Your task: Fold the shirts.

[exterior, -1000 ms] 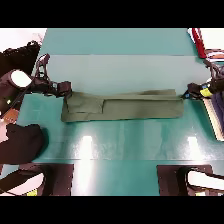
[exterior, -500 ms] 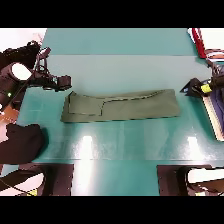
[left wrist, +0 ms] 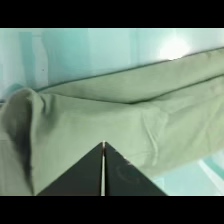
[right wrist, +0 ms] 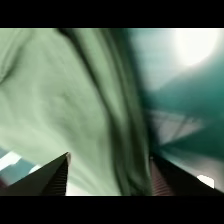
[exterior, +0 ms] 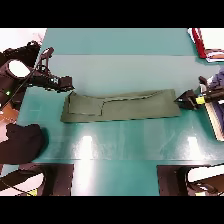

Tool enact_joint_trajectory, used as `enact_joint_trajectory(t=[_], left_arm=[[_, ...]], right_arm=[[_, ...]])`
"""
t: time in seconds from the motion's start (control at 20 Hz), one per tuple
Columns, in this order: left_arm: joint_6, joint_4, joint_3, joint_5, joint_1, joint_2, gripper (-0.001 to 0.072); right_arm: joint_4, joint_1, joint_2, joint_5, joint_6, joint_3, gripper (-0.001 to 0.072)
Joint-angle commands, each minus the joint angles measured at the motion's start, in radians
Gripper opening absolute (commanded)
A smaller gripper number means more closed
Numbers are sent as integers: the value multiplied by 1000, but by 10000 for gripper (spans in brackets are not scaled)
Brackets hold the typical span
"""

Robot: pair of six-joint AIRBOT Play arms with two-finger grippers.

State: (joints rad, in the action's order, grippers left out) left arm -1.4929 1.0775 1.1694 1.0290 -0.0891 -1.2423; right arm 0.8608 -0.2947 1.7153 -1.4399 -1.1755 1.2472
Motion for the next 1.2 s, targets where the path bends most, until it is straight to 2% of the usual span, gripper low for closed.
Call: enact_joint_trajectory(t=[0.0,0.1,0.2,0.35,0.5,0.8,0.95,1.15], left_arm=[[1,-12,1,12,-38,-1,24],[0,-14,2,7,-89,-6,23],[-28,-18,2,3,-146,-34,23],[-45,-47,3,-47,-226,-97,23],[-45,-124,20,-135,-294,-193,23],[-45,-158,295,-127,-422,-472,23],[-48,-158,408,-101,-467,-580,23],[-56,-174,439,-101,-482,-637,23]], right_arm=[[-6,66,44,23,35,-8,488],[-6,103,45,31,67,-8,280],[-6,122,43,10,101,25,37],[-6,141,-10,-42,100,106,19],[-6,185,-122,-127,41,213,19],[-44,355,-301,-134,-67,405,19],[-154,428,-298,-131,-92,509,19],[-160,525,-278,-117,-109,580,19]])
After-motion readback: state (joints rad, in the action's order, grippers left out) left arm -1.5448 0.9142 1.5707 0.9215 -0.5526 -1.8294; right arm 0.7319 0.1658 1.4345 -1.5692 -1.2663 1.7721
